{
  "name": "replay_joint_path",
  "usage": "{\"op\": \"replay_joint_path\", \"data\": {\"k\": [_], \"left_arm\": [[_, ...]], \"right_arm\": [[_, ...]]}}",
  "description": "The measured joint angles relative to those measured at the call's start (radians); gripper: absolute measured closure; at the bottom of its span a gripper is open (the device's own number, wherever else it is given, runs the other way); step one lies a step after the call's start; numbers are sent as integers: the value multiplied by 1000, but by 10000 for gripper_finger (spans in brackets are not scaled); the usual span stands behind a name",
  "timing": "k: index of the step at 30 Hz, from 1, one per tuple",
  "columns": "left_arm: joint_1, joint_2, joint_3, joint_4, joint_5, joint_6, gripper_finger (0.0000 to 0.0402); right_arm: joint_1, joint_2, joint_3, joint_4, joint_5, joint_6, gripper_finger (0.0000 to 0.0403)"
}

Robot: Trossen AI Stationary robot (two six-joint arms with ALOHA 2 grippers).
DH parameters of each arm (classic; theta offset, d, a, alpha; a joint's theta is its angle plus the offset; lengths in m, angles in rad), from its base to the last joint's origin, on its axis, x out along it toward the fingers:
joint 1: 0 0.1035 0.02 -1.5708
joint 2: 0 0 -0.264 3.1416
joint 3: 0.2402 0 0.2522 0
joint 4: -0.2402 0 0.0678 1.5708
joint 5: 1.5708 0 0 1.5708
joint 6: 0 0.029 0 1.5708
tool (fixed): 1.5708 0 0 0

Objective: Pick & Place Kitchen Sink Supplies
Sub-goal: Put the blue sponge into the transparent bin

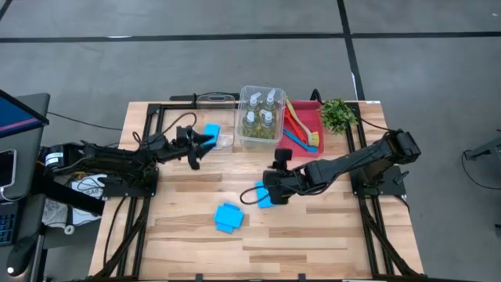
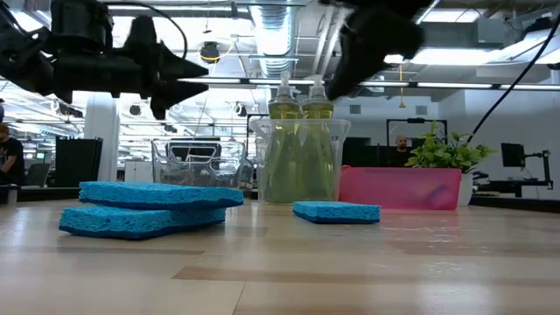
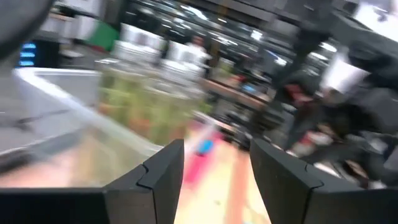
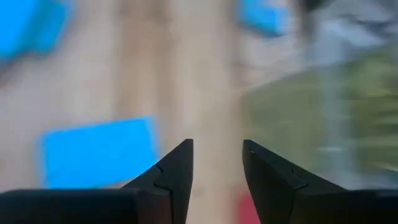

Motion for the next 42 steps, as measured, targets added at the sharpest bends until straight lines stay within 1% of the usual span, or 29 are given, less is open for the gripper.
{"op": "replay_joint_path", "data": {"k": [3, 5, 7, 10, 14, 19, 21, 23, 27, 32, 38, 42], "left_arm": [[-79, 0, 0, 2, 19, 39, 216], [-136, 0, 0, 4, 20, 65, 216], [-187, 0, 0, 11, 20, 71, 216], [-257, 0, 0, 26, 19, 73, 216], [-332, 0, 16, 28, 19, 77, 216], [-420, 1, 44, 29, -10, 150, 216], [-444, 8, 52, 29, -31, 171, 216], [-457, 22, 62, 30, -44, 179, 216], [-461, 66, 82, 32, -48, 179, 216], [-460, 154, 118, 36, -69, 203, 216], [-452, 251, 168, 36, -69, 205, 216], [-453, 293, 197, 38, -68, 205, 216]], "right_arm": [[8, 0, -54, 28, -165, -52, 272], [9, 2, -101, 69, -228, -73, 272], [10, 2, -151, 137, -250, -87, 272], [10, 2, -218, 236, -252, -92, 272], [9, 2, -284, 342, -279, -93, 272], [18, 2, -326, 488, -437, -92, 272], [23, 2, -341, 517, -502, -93, 272], [30, 3, -352, 533, -536, -93, 272], [42, 3, -379, 562, -535, -93, 272], [35, 3, -403, 595, -533, -93, 272], [14, 3, -463, 671, -521, -93, 272], [-2, 3, -515, 738, -504, -93, 272]]}}
